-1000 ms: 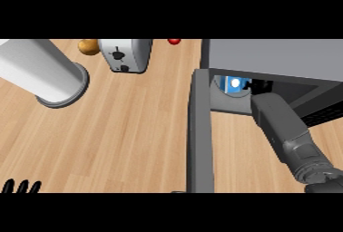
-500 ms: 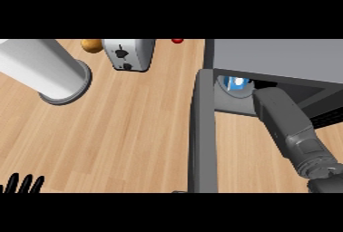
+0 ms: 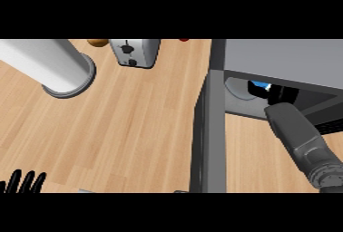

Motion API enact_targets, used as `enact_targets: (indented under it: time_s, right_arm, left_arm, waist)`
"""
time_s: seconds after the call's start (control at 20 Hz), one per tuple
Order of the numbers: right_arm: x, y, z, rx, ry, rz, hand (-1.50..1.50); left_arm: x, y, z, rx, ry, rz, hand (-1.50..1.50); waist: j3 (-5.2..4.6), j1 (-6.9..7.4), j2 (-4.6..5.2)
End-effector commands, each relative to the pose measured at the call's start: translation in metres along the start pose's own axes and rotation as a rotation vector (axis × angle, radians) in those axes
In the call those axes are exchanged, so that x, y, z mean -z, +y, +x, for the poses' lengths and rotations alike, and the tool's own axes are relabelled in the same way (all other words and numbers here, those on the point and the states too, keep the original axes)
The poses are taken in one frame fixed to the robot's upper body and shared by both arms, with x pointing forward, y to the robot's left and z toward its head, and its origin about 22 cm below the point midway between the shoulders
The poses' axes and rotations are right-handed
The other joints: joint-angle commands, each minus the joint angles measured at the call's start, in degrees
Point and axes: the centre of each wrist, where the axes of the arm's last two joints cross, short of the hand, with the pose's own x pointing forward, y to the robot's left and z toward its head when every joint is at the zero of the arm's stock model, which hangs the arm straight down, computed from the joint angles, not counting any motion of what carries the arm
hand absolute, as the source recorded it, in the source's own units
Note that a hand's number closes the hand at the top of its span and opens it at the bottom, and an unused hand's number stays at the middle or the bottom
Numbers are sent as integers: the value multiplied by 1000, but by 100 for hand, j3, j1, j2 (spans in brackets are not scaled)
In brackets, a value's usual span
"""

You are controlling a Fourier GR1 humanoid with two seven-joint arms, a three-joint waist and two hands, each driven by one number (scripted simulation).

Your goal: Pick up the milk, place it into the microwave and close the microwave

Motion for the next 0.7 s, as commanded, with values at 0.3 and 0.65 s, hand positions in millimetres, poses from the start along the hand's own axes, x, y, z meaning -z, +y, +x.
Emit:
enact_targets:
  time_s: [0.3,0.65]
  right_arm:
    - [-12,22,53,74,-217,225,-150]
    - [-12,26,78,163,-252,312,-150]
  left_arm:
    - [7,-3,-11,-12,15,-11,-150]
    - [9,2,-6,11,-2,-17,-150]
  waist:
    - [118,35,-43]
    - [121,22,-64]
